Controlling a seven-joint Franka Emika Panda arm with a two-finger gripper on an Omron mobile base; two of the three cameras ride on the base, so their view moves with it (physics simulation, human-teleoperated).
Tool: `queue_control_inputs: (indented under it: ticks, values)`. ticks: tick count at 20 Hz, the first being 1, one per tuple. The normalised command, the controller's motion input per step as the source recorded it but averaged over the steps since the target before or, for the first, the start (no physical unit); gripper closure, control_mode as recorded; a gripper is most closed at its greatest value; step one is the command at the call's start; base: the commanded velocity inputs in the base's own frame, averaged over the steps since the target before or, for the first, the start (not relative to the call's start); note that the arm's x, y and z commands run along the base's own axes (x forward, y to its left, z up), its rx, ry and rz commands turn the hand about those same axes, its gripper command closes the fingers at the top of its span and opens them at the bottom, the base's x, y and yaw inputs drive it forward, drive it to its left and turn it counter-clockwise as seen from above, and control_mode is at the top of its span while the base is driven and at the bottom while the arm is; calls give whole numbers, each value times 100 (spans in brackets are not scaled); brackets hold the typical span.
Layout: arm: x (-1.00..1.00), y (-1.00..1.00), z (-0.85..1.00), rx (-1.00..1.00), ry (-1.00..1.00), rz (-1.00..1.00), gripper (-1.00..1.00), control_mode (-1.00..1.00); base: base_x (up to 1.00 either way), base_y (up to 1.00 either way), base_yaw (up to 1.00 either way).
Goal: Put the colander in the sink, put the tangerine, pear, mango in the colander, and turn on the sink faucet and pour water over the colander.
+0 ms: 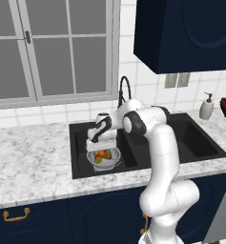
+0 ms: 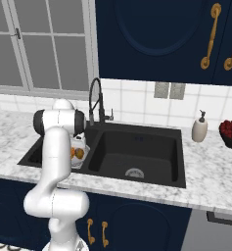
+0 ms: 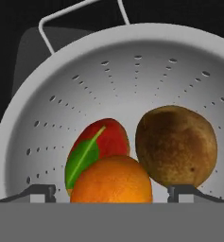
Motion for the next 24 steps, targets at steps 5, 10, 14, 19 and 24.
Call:
queue_control_inputs:
  ticks: [5, 10, 14, 19, 24]
  values:
    - [-20, -13, 17, 0, -1, 0, -100, -100, 0, 0, 0]
    - [-55, -11, 44, 0, -8, 0, -100, -100, 0, 0, 0]
    - [-45, 0, 73, 0, -9, 0, -100, -100, 0, 0, 0]
    - [-37, 0, 91, 0, -11, 0, -100, -100, 0, 0, 0]
    - [-42, -1, 98, 0, -13, -1, -100, -100, 0, 0, 0]
